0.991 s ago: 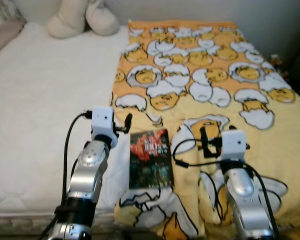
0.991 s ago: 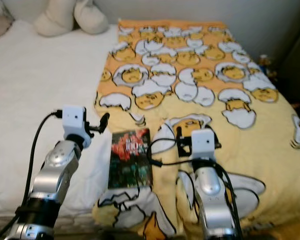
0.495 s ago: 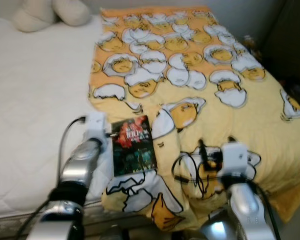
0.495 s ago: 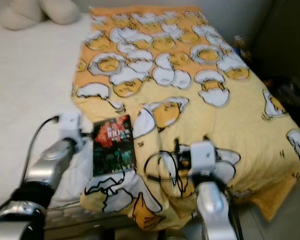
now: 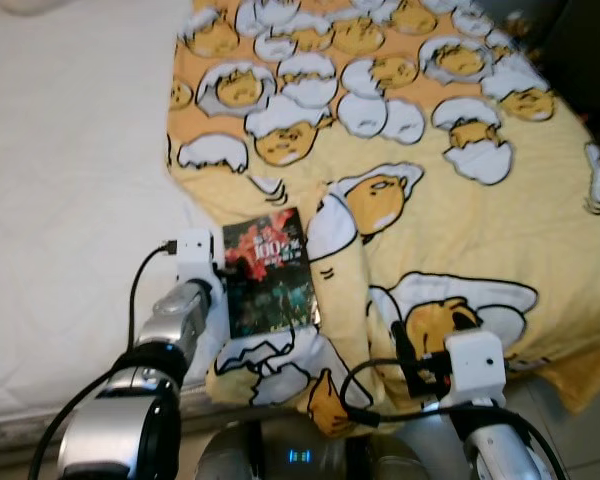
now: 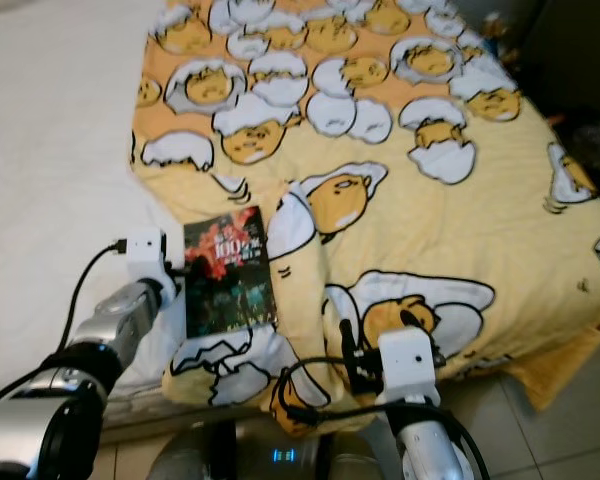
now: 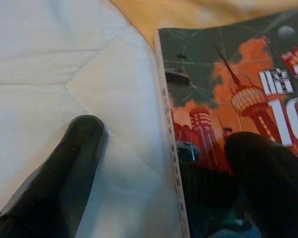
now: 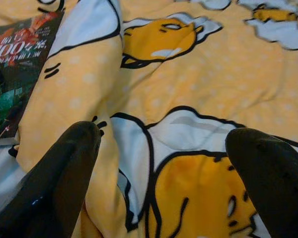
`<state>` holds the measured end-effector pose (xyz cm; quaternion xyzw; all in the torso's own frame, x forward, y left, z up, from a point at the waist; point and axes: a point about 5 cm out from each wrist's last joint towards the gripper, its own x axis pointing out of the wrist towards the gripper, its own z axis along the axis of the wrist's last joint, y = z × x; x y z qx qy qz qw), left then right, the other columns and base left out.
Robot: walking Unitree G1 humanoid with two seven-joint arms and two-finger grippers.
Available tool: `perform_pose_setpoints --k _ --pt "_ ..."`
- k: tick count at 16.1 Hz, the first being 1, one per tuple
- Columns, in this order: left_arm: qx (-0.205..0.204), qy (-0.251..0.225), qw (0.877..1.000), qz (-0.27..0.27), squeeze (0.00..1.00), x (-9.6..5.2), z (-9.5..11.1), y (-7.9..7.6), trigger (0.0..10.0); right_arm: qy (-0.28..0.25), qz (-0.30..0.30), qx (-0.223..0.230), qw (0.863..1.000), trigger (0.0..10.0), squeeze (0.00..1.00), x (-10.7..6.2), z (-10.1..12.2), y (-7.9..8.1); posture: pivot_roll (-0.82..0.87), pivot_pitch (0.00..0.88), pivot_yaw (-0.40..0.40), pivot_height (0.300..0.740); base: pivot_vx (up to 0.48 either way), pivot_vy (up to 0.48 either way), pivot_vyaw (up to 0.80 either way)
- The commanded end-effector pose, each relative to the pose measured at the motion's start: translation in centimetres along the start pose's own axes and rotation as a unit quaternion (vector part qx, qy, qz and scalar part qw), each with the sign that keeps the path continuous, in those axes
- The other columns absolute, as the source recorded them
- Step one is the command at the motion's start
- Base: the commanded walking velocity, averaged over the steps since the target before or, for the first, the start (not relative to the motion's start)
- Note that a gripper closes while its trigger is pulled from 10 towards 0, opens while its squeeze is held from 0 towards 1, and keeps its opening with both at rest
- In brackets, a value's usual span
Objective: Clean up the room
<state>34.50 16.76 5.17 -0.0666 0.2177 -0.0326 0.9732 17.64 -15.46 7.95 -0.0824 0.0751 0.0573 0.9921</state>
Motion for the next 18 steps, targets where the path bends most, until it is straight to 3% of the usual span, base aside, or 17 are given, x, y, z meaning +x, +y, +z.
perform_pose_setpoints --k 1,4,5,8,14,18 --pt "-0.009 0.030 0.999 -0.009 0.00 0.0 -1.5 -0.7 10.0 0.005 0.007 0.000 1.000 10.0 0.23 -0.5 0.3 0.2 -0.16 0.309 0.038 0.740 0.000 0.000 0.00" --pt "-0.005 0.053 0.999 -0.009 0.00 0.0 -2.2 -0.9 10.0 0.014 0.007 0.005 1.000 10.0 0.24 -1.0 0.3 0.6 -0.16 0.323 0.051 0.740 0.000 0.000 0.00" --pt "-0.023 0.057 0.998 -0.012 0.00 0.0 -2.4 -0.9 0.0 0.017 0.005 0.007 1.000 10.0 0.24 -1.0 0.2 0.7 -0.16 0.326 0.058 0.740 0.000 0.000 0.00" --pt "-0.071 0.058 0.995 -0.030 0.00 -0.1 -2.8 -1.0 0.0 0.021 0.004 0.014 1.000 10.0 0.24 -1.1 0.2 1.3 -0.15 0.327 0.067 0.740 0.000 0.000 0.00" --pt "-0.074 0.051 0.992 -0.090 0.00 -0.4 -2.8 -1.0 0.0 0.027 -0.001 0.020 0.999 10.0 0.24 -1.1 0.0 1.4 -0.13 0.329 0.079 0.740 0.000 0.000 0.00" --pt "-0.060 0.049 0.983 -0.164 0.00 -0.8 -3.3 -1.6 0.0 0.027 -0.001 0.025 0.999 10.0 0.24 -0.7 0.0 1.7 -0.11 0.329 0.079 0.740 0.000 0.000 0.00"
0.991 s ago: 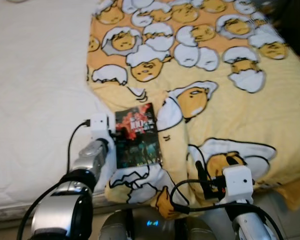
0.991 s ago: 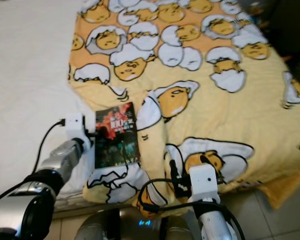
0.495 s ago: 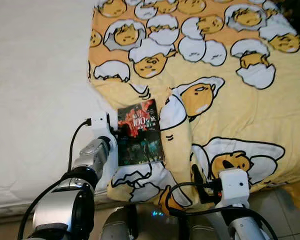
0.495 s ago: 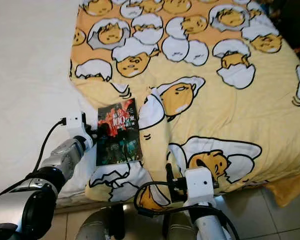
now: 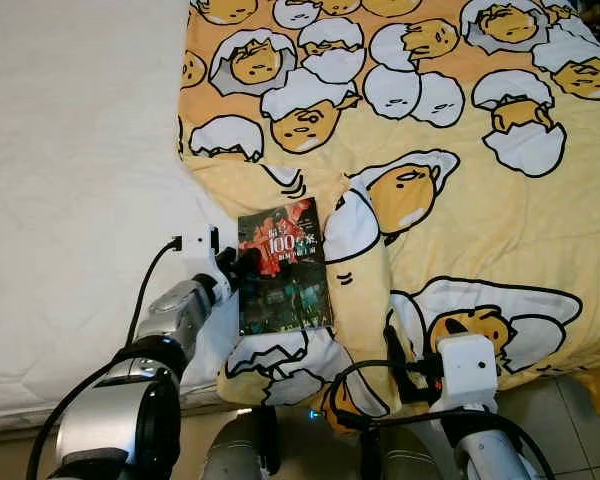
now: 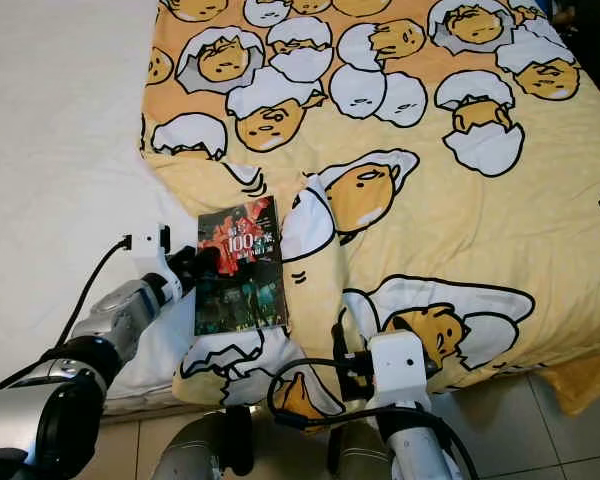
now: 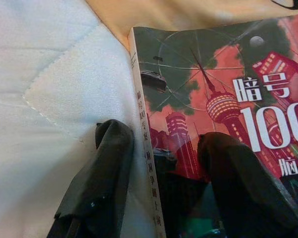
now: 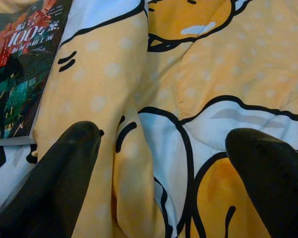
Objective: Clean up the room
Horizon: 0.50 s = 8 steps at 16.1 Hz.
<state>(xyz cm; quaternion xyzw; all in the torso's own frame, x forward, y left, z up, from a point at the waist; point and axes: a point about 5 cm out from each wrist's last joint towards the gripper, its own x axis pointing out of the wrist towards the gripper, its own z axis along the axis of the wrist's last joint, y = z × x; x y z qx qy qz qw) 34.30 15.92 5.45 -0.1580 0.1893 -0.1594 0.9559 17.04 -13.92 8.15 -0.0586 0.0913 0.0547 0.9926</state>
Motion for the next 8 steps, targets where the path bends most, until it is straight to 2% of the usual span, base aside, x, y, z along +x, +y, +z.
perform_pose_setpoints --k 1,4,6,8 --pt "-0.011 0.062 0.998 -0.024 0.00 -0.4 -3.2 -0.6 0.0 0.013 -0.002 0.001 1.000 10.0 0.24 -0.2 -0.4 0.1 -0.11 0.328 0.079 0.740 0.000 0.000 0.00" --pt "-0.024 0.033 0.998 -0.043 0.00 0.0 -1.8 -1.0 0.0 0.011 -0.001 0.001 1.000 10.0 0.24 0.2 -0.4 0.1 -0.10 0.320 0.077 0.740 0.000 0.000 0.00" --pt "-0.105 -0.021 0.992 -0.060 0.00 0.4 0.2 -1.3 0.0 0.008 0.001 -0.001 1.000 10.0 0.24 0.5 -0.3 -0.1 -0.10 0.306 0.067 0.740 0.000 0.000 0.00" --pt "-0.133 -0.050 0.987 -0.081 0.00 0.6 1.4 -1.6 0.0 0.006 0.005 -0.003 1.000 10.0 0.24 0.8 -0.3 -0.2 -0.09 0.295 0.060 0.740 0.000 0.000 0.00"
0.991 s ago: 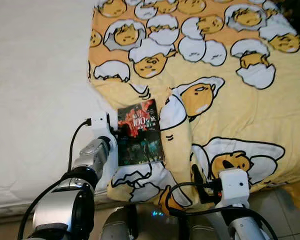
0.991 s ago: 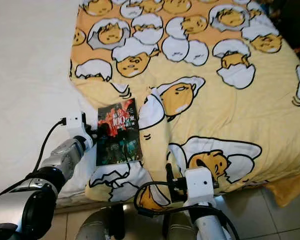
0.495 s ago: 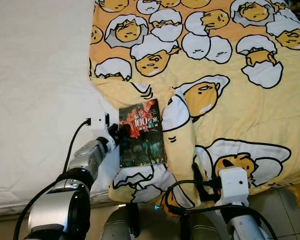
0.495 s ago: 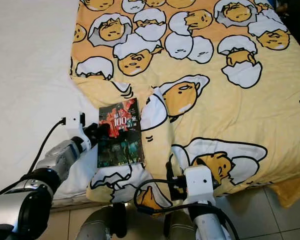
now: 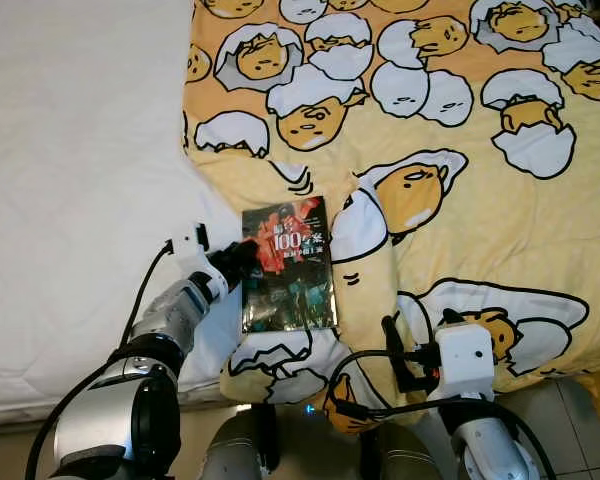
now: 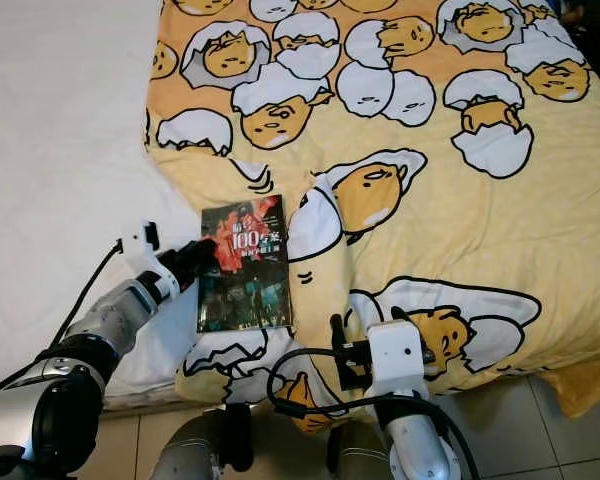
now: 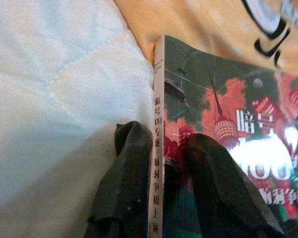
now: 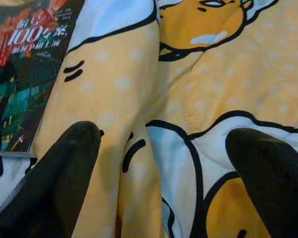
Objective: Clean up the room
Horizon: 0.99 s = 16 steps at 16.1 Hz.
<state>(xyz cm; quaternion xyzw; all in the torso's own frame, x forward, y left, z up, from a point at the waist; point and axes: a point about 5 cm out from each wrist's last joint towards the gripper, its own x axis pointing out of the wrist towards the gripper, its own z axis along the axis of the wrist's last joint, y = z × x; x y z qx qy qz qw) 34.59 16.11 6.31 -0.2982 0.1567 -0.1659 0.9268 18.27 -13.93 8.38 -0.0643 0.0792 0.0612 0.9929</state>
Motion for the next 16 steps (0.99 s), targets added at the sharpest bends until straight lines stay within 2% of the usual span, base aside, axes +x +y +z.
perform_pose_setpoints --k 1,3,6,9,10,11,12,13,14,15,16 --pt "-0.023 -0.016 0.998 -0.051 0.00 0.8 0.8 -1.6 0.0 0.015 0.003 0.003 1.000 10.0 0.24 0.0 -0.6 0.0 -0.08 0.281 0.054 0.740 0.000 0.000 0.00" --pt "-0.035 -0.040 0.995 -0.085 0.00 0.3 2.4 -1.7 0.0 0.006 0.002 0.001 1.000 10.0 0.24 0.9 -0.4 -0.2 -0.07 0.259 0.054 0.740 0.000 0.000 0.00" --pt "-0.009 -0.059 0.991 -0.120 0.00 -1.2 4.7 -2.2 0.0 -0.001 0.005 -0.001 1.000 10.0 0.24 1.8 -0.3 -0.3 -0.03 0.222 0.059 0.740 0.000 0.000 0.00" --pt "0.052 -0.088 0.990 -0.101 0.00 -3.5 8.4 -1.3 0.0 -0.012 0.014 0.004 1.000 10.0 0.24 3.2 -0.2 0.3 0.01 0.181 0.062 0.740 0.000 0.000 0.00" --pt "0.079 -0.085 0.989 -0.095 0.00 -4.0 8.9 -1.2 0.0 -0.014 0.016 0.005 1.000 10.0 0.24 3.6 -0.2 0.5 0.02 0.171 0.063 0.740 0.000 0.000 0.00" --pt "0.133 -0.076 0.985 -0.075 0.00 -4.1 8.8 -1.3 0.0 -0.014 0.016 0.004 1.000 10.0 0.23 3.9 -0.2 0.5 0.03 0.162 0.063 0.740 0.000 0.000 0.00" --pt "0.201 -0.060 0.977 -0.030 0.00 -3.9 8.1 -1.1 10.0 -0.018 0.016 0.005 1.000 10.0 0.22 4.1 -0.2 0.6 0.03 0.155 0.062 0.740 0.000 0.000 0.00" --pt "0.220 -0.055 0.974 -0.015 0.00 -3.8 7.8 -1.0 10.0 -0.020 0.017 0.005 1.000 10.0 0.22 4.2 -0.1 0.6 0.02 0.151 0.060 0.740 0.000 0.000 0.00" --pt "0.305 -0.058 0.950 0.034 0.00 -3.9 7.5 -0.6 10.0 -0.024 0.021 0.004 0.999 10.0 0.21 4.4 0.0 0.7 0.02 0.143 0.048 0.740 0.000 0.000 0.00" --pt "0.345 -0.083 0.933 0.061 1.00 -4.4 7.6 -0.5 10.0 -0.028 0.026 0.001 0.999 10.0 0.20 4.7 0.2 0.7 0.02 0.140 0.042 0.740 0.000 0.000 0.00" --pt "0.348 -0.080 0.930 0.084 1.00 -4.5 7.2 -0.4 10.0 -0.030 0.028 -0.002 0.999 10.0 0.18 5.0 0.2 0.5 0.02 0.133 0.026 0.740 0.000 0.000 0.00"
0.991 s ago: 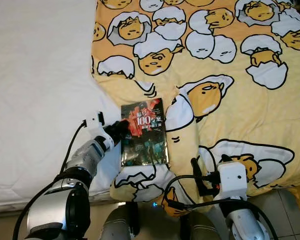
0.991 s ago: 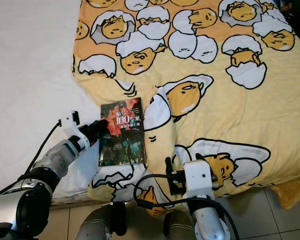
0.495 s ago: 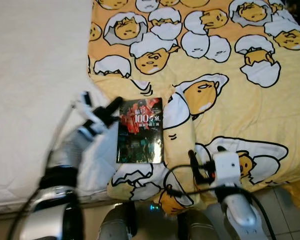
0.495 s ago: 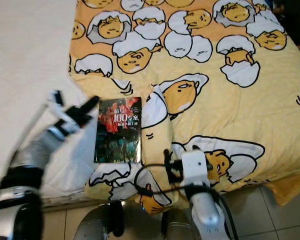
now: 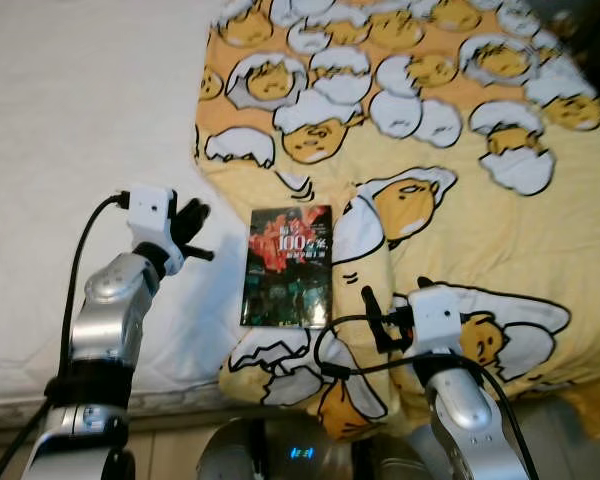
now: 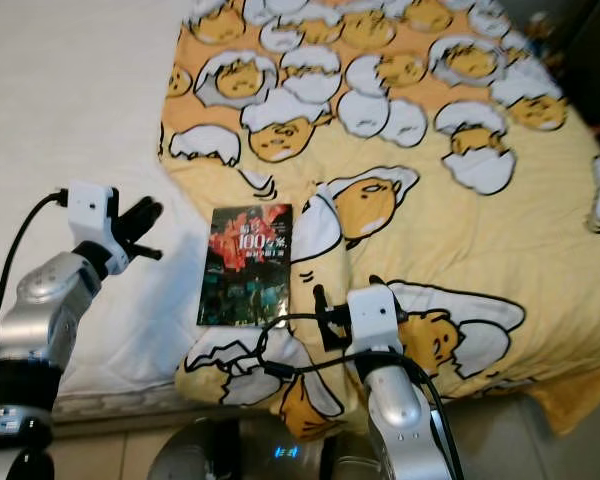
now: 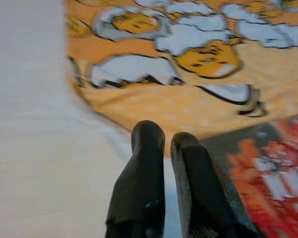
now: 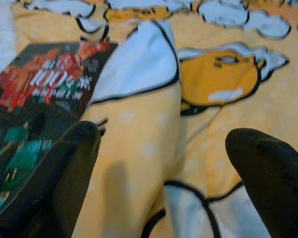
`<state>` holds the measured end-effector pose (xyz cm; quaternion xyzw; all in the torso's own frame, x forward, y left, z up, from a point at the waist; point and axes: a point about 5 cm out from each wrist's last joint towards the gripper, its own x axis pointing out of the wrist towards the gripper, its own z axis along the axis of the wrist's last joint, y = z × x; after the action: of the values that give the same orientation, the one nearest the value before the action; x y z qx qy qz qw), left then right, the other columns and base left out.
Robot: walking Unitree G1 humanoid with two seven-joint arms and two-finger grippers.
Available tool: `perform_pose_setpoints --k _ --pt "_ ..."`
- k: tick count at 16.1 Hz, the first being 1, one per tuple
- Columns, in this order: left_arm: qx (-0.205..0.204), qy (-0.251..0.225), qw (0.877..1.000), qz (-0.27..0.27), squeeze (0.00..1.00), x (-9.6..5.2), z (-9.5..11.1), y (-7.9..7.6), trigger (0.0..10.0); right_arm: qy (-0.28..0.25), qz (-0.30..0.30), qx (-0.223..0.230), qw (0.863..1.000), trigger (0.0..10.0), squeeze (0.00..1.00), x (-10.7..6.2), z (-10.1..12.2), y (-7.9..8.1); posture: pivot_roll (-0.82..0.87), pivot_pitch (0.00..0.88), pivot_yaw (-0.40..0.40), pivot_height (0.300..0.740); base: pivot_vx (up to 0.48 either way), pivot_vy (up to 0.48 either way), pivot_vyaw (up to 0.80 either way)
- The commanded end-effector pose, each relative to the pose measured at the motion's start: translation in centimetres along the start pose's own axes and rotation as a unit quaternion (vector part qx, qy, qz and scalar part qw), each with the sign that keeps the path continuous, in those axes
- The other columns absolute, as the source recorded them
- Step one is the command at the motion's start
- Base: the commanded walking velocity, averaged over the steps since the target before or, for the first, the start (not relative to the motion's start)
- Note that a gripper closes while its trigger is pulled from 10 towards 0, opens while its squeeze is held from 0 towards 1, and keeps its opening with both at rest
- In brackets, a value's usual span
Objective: Clean up the room
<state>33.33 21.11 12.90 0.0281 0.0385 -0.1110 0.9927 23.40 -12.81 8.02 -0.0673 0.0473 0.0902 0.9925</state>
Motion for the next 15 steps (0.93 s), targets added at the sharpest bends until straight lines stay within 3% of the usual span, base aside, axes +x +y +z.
perform_pose_setpoints --k 1,3,4,7,10,11,15 --pt "0.000 -0.005 1.000 0.030 1.00 -0.5 -0.2 0.0 10.0 0.008 -0.006 -0.007 1.000 10.0 0.03 0.3 -0.4 -0.4 0.02 0.126 0.016 0.740 0.000 0.000 0.00" --pt "-0.003 -0.015 0.996 0.090 1.00 -1.5 -0.7 -0.7 10.0 -0.017 -0.019 0.003 1.000 10.0 0.00 1.4 0.8 -1.3 0.03 0.117 -0.002 0.740 0.000 0.000 0.00" --pt "0.014 -0.023 0.995 0.098 1.00 -1.8 -1.0 -2.4 10.0 -0.030 -0.025 0.040 0.998 10.0 1.00 2.4 1.5 -1.6 0.03 0.113 -0.006 0.740 0.000 0.000 0.00" --pt "0.028 -0.028 0.998 0.056 1.00 -1.6 -1.7 -6.2 10.0 -0.044 -0.020 0.046 0.998 10.0 1.00 4.1 2.4 -1.2 0.03 0.102 -0.016 0.740 0.000 0.000 0.00" --pt "0.015 -0.036 0.999 0.007 1.00 -0.8 -0.7 -7.7 10.0 -0.042 -0.023 0.037 0.998 10.0 1.00 5.2 2.7 -1.0 0.03 0.044 0.007 0.740 0.000 0.000 0.00" --pt "0.021 -0.043 0.999 -0.013 1.00 -0.4 -0.3 -8.2 10.0 -0.035 -0.025 0.041 0.998 10.0 0.00 5.5 2.5 -1.2 0.02 0.040 0.023 0.740 0.000 0.480 -0.73" --pt "0.024 -0.034 0.998 -0.048 1.00 0.9 -0.2 -9.6 10.0 -0.030 -0.061 0.033 0.997 10.0 0.00 5.3 1.6 -2.4 0.00 0.019 0.058 0.740 0.000 0.480 -0.65"
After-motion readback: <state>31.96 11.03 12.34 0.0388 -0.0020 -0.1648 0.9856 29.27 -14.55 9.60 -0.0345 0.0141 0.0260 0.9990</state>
